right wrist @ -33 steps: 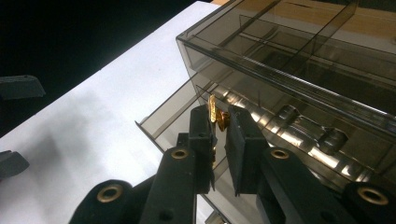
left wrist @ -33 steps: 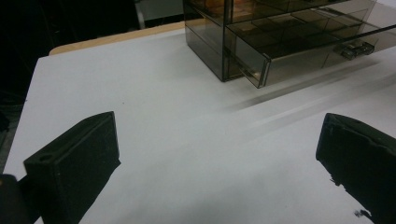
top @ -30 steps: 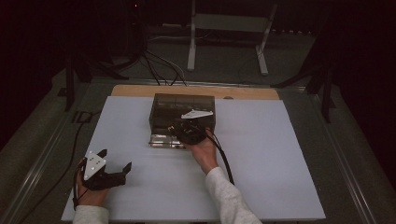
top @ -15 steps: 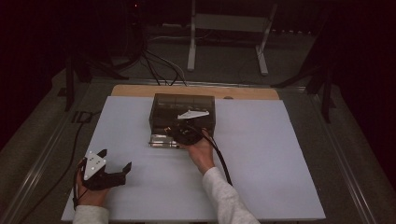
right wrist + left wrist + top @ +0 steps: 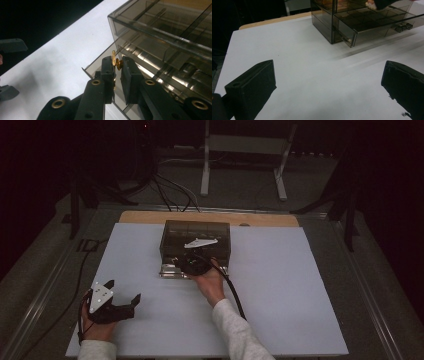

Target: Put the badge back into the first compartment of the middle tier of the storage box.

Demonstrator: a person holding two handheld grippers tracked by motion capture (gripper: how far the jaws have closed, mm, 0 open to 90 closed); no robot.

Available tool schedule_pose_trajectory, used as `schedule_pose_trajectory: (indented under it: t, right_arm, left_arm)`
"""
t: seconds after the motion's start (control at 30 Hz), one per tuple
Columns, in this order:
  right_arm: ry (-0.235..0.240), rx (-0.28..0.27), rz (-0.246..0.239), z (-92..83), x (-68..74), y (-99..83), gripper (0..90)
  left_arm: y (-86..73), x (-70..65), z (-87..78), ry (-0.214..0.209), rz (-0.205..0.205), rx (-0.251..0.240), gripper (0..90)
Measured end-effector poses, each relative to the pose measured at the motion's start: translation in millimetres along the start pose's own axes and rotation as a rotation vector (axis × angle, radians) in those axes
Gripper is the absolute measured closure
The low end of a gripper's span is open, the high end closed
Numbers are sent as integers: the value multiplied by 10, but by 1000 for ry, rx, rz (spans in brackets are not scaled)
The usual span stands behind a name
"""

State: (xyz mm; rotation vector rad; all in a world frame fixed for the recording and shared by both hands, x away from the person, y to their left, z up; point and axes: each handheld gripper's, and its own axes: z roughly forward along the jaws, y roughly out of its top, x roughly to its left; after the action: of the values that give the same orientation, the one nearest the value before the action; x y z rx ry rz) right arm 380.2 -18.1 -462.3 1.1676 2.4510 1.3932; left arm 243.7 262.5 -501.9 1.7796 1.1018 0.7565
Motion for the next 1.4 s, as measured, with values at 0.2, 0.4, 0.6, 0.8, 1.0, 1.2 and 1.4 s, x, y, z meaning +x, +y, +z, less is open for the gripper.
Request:
schedule_pose_trajectory:
  t: [0.2, 0.4, 0.6, 0.8, 1.0, 1.2, 1.4]
  right_arm:
    - [0, 24, 6, 72, -8, -27, 814]
    - [-2, 39, 14, 112, -12, -45, 811]
    - [0, 56, 19, 144, -22, -64, 807]
    - [-9, 73, 25, 166, -30, -79, 802]
    - [-20, 84, 24, 178, -37, -89, 793]
    - [-19, 105, 26, 187, -52, -100, 778]
    - [-15, 107, 28, 185, -56, -97, 779]
  left_arm:
    - [-1, -2, 2, -1, 0, 1, 6]
    - [1, 1, -3, 0, 0, 1, 6]
    - [0, 1, -2, 0, 0, 1, 6]
    - [0, 0, 0, 1, -1, 0, 6]
    - [0, -1, 0, 1, -1, 1, 6]
    - [-1, -2, 1, 0, -1, 1, 6]
    - [-1, -3, 3, 0, 0, 2, 6]
